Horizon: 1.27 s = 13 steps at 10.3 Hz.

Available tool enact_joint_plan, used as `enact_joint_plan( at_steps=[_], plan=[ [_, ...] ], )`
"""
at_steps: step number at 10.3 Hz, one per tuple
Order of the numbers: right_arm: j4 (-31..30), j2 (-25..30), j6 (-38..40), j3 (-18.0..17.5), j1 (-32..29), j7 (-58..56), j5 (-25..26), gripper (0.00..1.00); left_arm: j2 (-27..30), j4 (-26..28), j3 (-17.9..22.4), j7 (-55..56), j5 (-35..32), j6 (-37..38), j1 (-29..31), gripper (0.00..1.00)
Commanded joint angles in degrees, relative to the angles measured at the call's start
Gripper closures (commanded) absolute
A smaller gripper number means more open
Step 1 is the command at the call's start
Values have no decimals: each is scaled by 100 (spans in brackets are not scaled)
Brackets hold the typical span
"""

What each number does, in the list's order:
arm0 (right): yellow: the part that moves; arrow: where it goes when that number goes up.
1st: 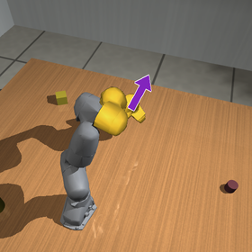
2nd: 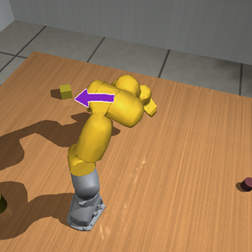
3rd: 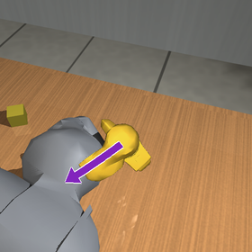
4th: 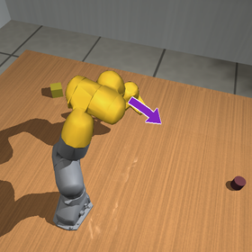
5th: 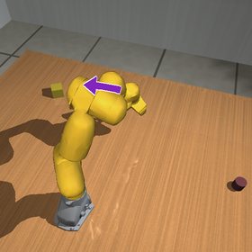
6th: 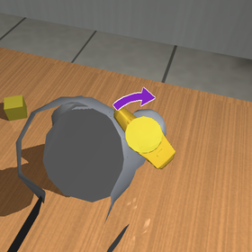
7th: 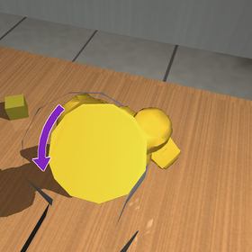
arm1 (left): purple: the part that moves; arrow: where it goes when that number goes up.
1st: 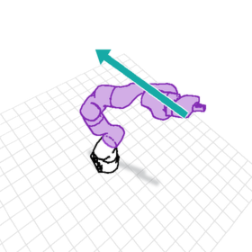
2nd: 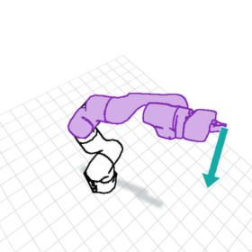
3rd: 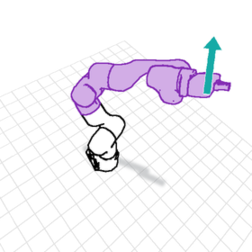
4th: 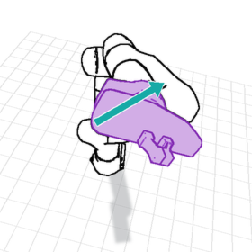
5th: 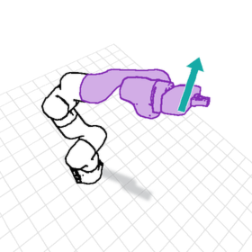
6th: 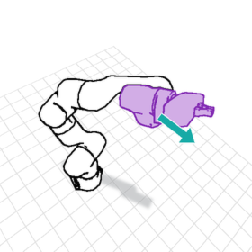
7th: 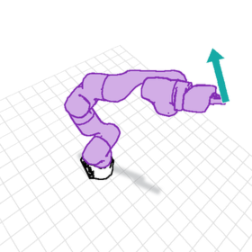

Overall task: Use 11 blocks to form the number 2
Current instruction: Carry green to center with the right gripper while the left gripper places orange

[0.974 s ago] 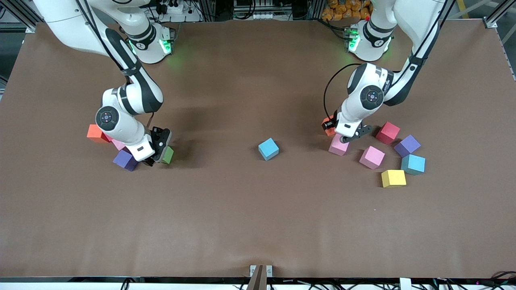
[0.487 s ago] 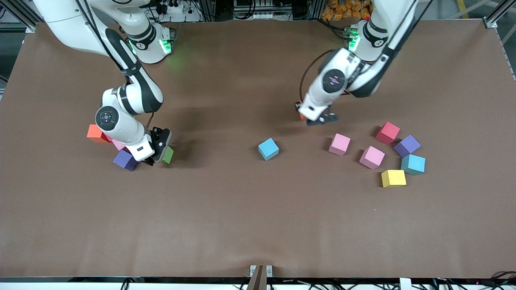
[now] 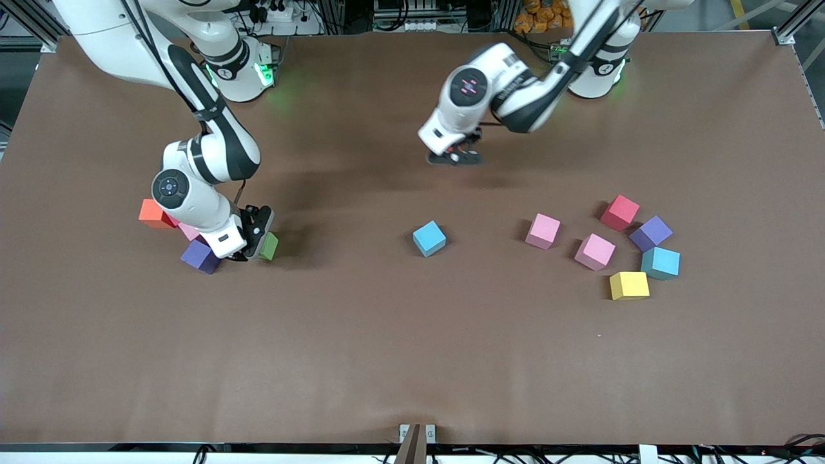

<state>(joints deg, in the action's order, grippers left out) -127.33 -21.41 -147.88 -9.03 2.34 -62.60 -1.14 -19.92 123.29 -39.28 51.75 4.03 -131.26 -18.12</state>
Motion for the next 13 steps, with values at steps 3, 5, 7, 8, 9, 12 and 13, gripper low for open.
enact_joint_plan(
  at_steps=[3,5,7,8,9,12,13],
  plan=[
    [190,190,521,-29,204,590,-79,71,-696,-367,34,818,-201,-223,-701,100],
    [357,225,812,-29,319,889,-79,71,-916,-384,43,1090,-411,-470,-798,100],
    [367,348,822,-29,555,1178,-79,71,-1100,-367,52,1407,-857,-524,-886,100],
    [367,375,831,-29,644,1328,-79,71,-1250,-384,52,1609,-973,-759,-886,100],
    [367,410,840,-20,749,1417,-71,71,-1295,-384,52,1750,-1044,-822,-886,100],
    [454,445,1023,-29,872,1715,-70,71,-1409,-419,61,1769,-1106,-823,-912,91],
    [507,454,1224,-20,969,1951,-70,71,-1418,-419,87,1769,-1193,-823,-912,75]
  ],
)
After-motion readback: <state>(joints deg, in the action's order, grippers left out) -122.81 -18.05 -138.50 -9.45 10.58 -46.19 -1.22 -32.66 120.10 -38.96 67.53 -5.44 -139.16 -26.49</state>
